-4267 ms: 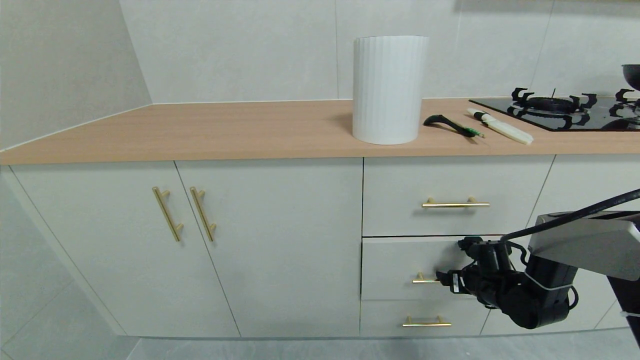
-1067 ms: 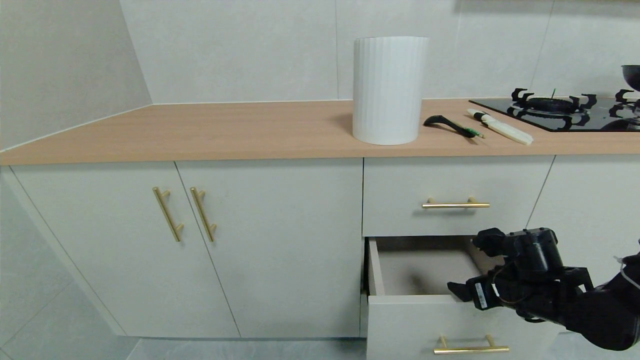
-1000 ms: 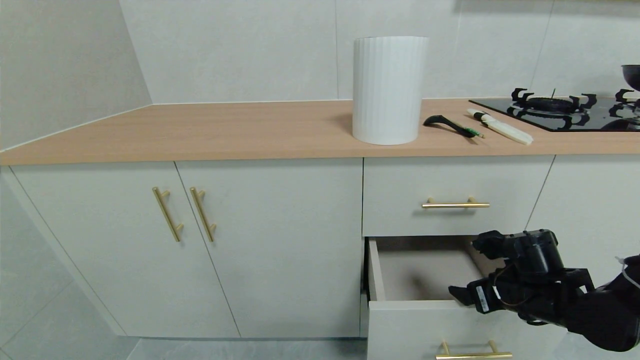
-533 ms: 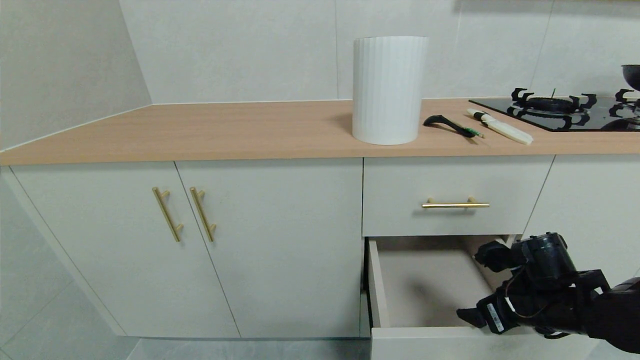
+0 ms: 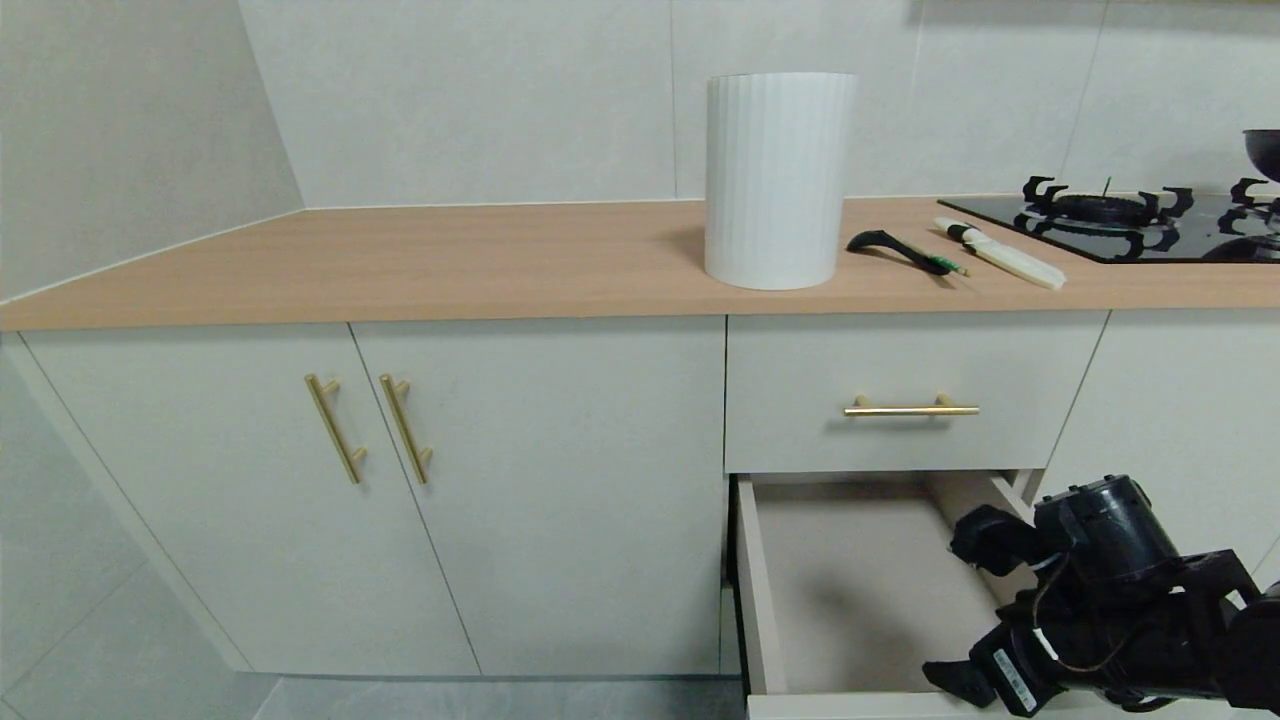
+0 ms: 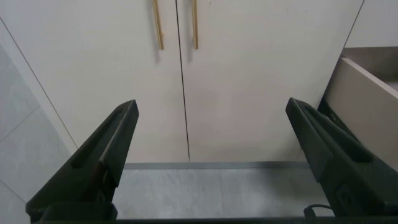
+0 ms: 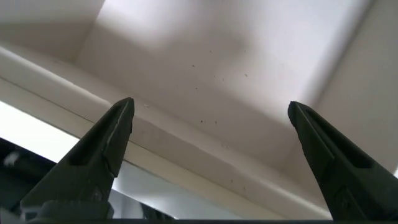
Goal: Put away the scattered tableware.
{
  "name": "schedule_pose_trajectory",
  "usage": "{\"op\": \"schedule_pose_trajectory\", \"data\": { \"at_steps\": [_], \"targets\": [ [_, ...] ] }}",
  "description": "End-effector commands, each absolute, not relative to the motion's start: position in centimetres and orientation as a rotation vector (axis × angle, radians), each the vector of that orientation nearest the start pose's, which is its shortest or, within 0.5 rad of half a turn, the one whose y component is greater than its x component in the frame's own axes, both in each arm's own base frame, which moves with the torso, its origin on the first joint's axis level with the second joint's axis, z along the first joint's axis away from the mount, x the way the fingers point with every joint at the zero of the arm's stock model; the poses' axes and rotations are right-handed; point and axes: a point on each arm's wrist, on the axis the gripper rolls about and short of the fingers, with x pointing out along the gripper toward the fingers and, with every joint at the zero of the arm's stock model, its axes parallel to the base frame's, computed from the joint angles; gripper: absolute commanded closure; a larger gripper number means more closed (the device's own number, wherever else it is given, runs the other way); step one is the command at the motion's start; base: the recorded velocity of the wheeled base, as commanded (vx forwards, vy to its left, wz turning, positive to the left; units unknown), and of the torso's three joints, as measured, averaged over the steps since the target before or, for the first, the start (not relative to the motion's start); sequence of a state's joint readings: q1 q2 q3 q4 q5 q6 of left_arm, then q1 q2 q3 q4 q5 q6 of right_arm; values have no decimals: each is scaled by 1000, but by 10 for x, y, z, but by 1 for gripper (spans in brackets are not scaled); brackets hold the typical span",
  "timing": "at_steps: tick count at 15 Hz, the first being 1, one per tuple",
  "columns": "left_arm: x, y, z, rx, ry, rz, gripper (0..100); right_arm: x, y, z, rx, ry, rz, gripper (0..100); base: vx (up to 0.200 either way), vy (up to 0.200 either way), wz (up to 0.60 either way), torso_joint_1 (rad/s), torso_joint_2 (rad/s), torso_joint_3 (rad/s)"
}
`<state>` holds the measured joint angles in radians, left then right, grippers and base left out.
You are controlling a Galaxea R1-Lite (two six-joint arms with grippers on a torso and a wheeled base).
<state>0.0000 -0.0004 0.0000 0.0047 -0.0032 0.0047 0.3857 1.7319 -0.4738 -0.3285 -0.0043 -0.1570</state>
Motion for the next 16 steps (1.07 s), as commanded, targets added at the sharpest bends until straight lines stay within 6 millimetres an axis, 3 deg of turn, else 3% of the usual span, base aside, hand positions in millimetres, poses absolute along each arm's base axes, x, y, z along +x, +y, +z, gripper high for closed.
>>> {"op": "schedule_pose_trajectory", "data": {
  "at_steps": [1,9,12,16],
  "targets": [
    [-23,0,75,5,5,-3,0,210,90,70,-348,892,449,0,0,0,0,0,0,0],
    [-23,0,75,5,5,-3,0,183,93,62,-466,916,548,0,0,0,0,0,0,0],
    [-23,0,75,5,5,-3,0,194,98,72,-432,869,511,0,0,0,0,0,0,0],
    [-23,0,75,5,5,-3,0,220,103,102,-142,775,365,0,0,0,0,0,0,0]
  ]
}}
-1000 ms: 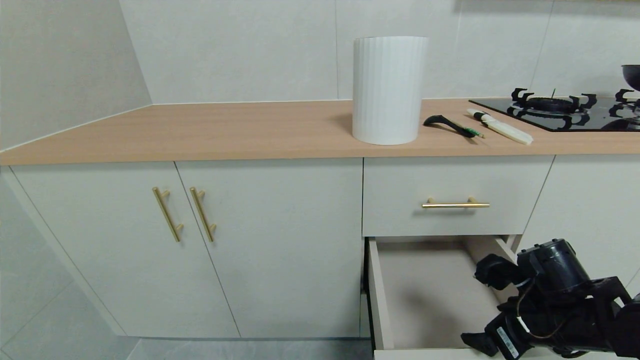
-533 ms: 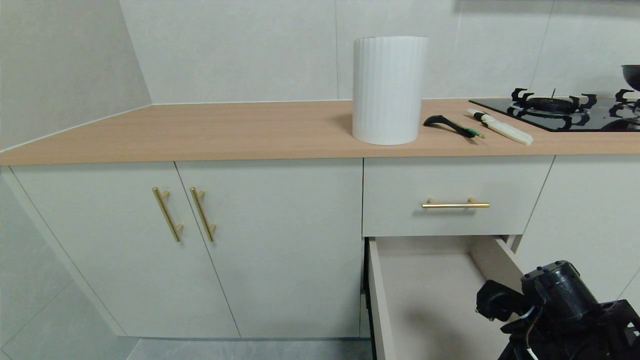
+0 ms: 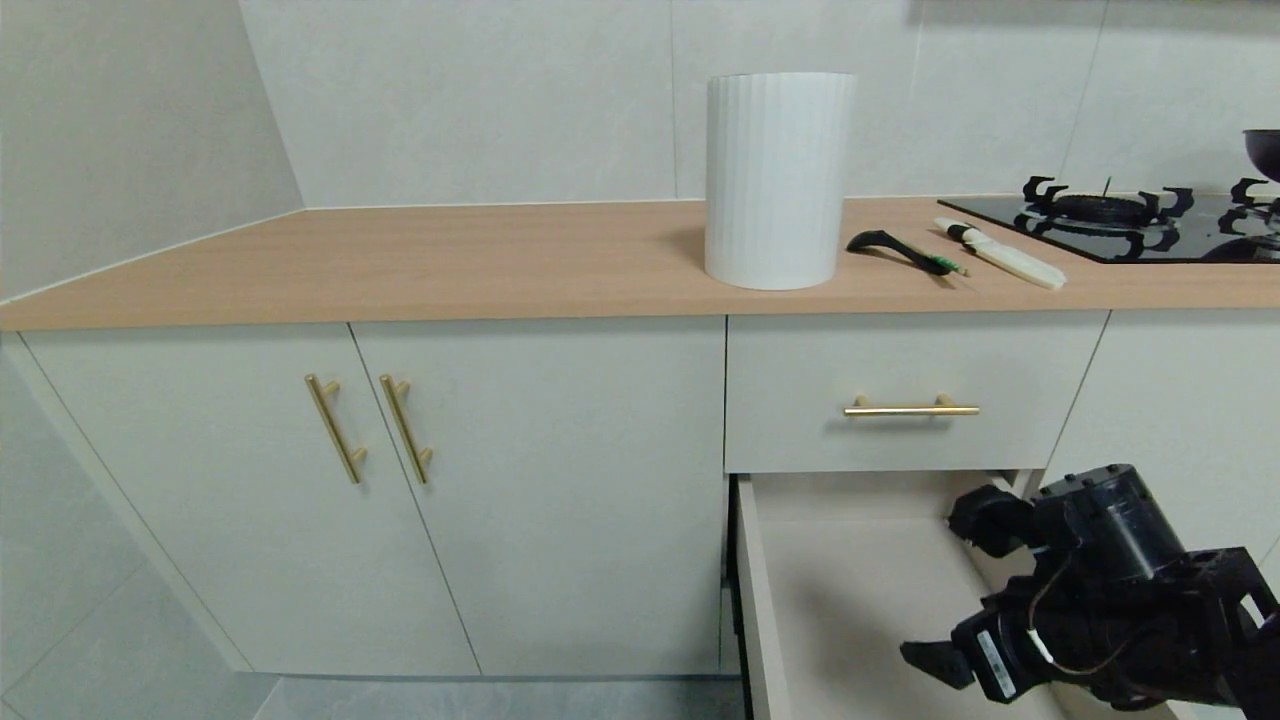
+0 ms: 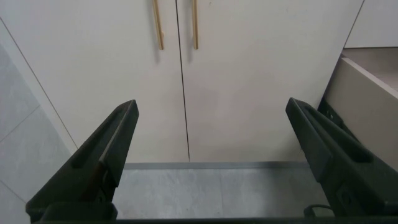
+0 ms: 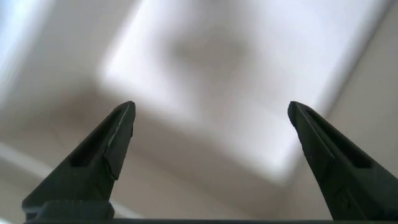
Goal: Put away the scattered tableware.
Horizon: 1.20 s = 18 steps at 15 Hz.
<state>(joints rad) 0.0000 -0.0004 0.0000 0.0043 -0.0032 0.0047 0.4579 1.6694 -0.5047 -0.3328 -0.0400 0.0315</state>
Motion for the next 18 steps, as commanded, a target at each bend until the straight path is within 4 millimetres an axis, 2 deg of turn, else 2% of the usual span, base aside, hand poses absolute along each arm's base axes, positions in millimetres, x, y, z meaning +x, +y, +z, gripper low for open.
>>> {"op": "schedule_pose_trajectory", "data": {
  "at_steps": [1,5,10,14,18],
  "targets": [
    [-23,0,75,5,5,-3,0,224,101,106,-129,756,350,0,0,0,0,0,0,0],
    [-23,0,75,5,5,-3,0,227,96,114,-105,709,330,0,0,0,0,0,0,0],
    [-23,0,75,5,5,-3,0,228,96,113,-110,706,323,0,0,0,0,0,0,0],
    [-23,0,75,5,5,-3,0,228,95,113,-110,704,321,0,0,0,0,72,-217,-225],
    [-23,0,75,5,5,-3,0,228,96,113,-110,706,321,0,0,0,0,130,-500,-309]
  ]
}}
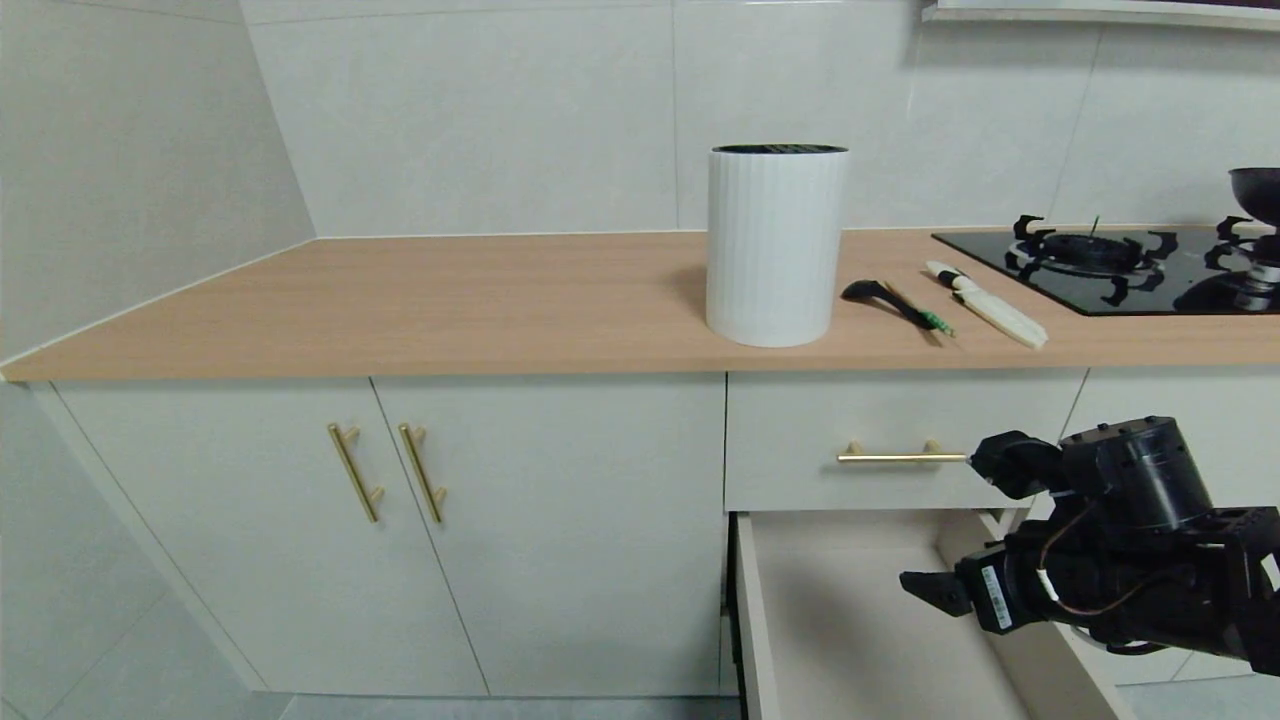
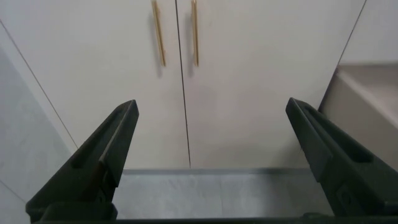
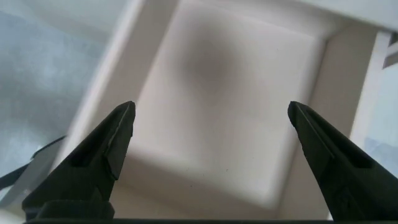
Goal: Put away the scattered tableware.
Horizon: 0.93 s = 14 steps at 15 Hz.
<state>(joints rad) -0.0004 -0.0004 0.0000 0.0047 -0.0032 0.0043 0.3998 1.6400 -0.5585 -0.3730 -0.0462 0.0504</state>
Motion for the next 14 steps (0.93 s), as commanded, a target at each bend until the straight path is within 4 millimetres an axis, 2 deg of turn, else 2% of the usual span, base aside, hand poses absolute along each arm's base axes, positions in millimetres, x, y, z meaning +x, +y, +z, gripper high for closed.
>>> {"op": "schedule_pose_trajectory", "data": {
  "at_steps": [1,7,10,11,12,13,14],
  "targets": [
    [-23,0,75,5,5,-3,0,228,95,113,-111,704,322,0,0,0,0,168,-456,-300],
    [-23,0,75,5,5,-3,0,228,95,113,-114,707,322,0,0,0,0,182,-468,-297],
    [-23,0,75,5,5,-3,0,228,95,117,-112,686,320,0,0,0,0,74,-183,-113],
    [-23,0,75,5,5,-3,0,230,96,124,-108,658,314,0,0,0,0,27,-51,-46],
    [-23,0,75,5,5,-3,0,237,98,144,-101,579,269,0,0,0,0,66,-17,-17],
    [-23,0,75,5,5,-3,0,242,99,152,-99,551,252,0,0,0,0,0,0,0],
    [-23,0,75,5,5,-3,0,259,97,179,-83,499,199,0,0,0,0,0,0,0]
  ]
}}
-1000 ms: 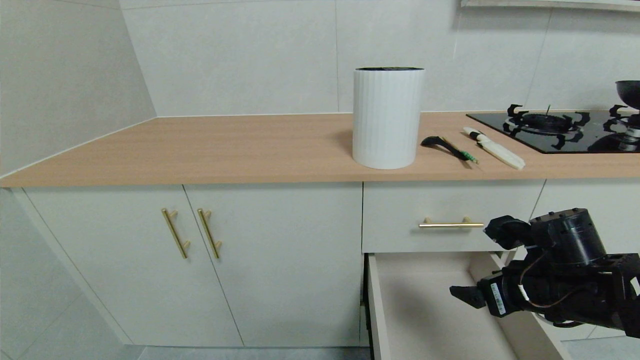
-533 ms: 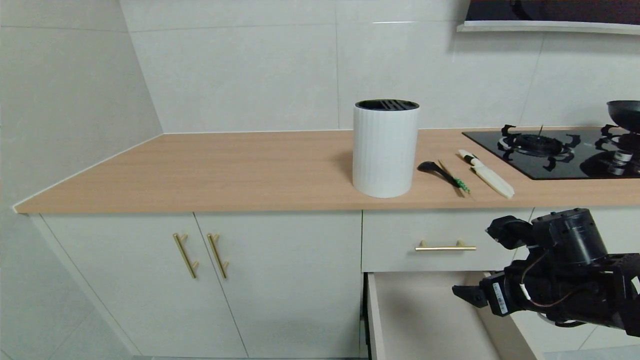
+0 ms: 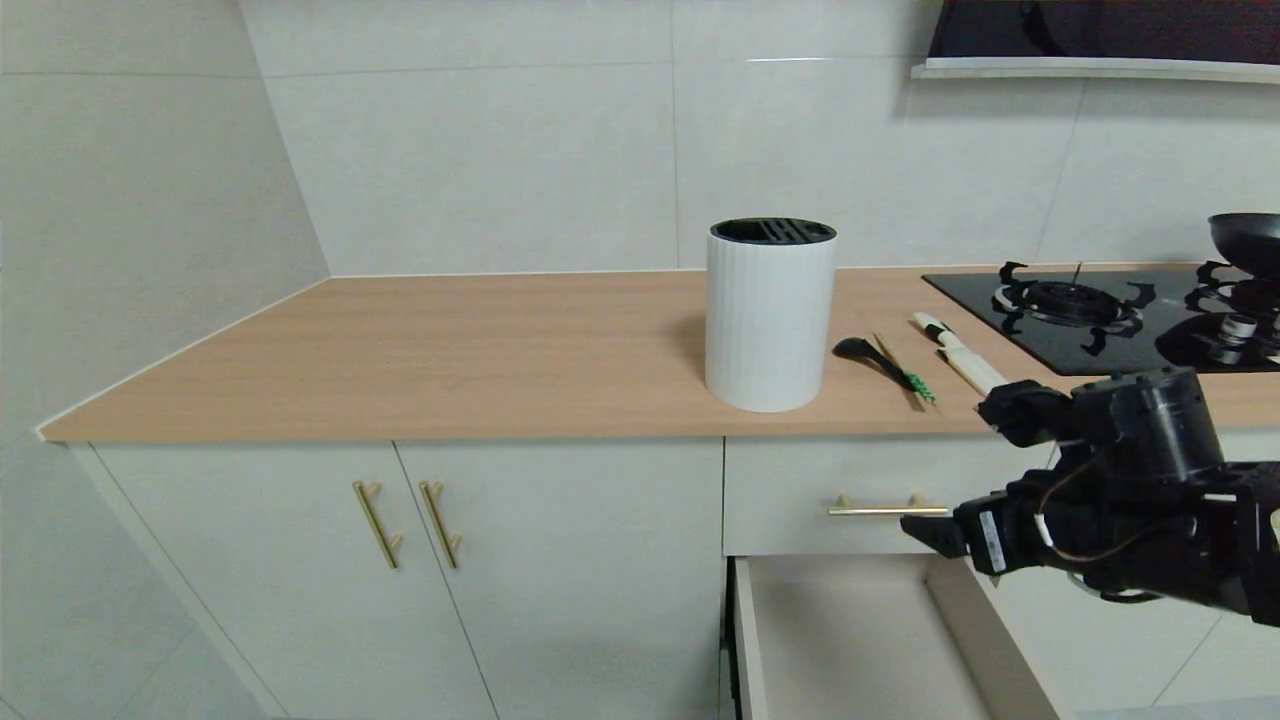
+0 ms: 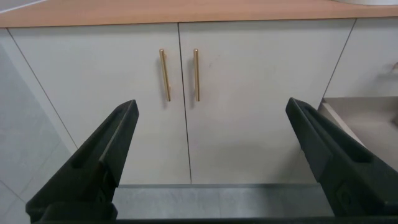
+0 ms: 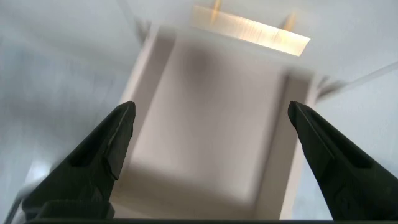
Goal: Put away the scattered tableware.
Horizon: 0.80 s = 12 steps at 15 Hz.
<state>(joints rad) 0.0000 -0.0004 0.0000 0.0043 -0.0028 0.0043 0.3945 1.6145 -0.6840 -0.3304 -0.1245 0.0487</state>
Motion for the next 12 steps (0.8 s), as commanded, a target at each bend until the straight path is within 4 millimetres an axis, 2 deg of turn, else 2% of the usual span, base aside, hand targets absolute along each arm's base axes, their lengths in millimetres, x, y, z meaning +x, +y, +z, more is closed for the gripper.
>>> {"op": "schedule_pose_trajectory", "data": {
  "at_steps": [1,2,4,5,7,9,12],
  "targets": [
    [-23,0,75,5,5,-3,0,266,97,194,-77,488,190,0,0,0,0,0,0,0],
    [-23,0,75,5,5,-3,0,277,97,212,-57,482,170,0,0,0,0,0,0,0],
    [-23,0,75,5,5,-3,0,294,98,232,-8,458,143,0,0,0,0,0,0,0],
    [-23,0,75,5,5,-3,0,301,98,231,28,462,130,0,0,0,0,0,0,0],
    [-23,0,75,5,5,-3,0,317,100,210,25,509,40,0,0,0,0,0,0,0],
    [-23,0,75,5,5,-3,0,343,91,199,36,505,-47,0,0,0,0,0,0,0],
    [-23,0,75,5,5,-3,0,357,93,186,72,500,-60,0,0,0,0,0,0,0]
  ]
}}
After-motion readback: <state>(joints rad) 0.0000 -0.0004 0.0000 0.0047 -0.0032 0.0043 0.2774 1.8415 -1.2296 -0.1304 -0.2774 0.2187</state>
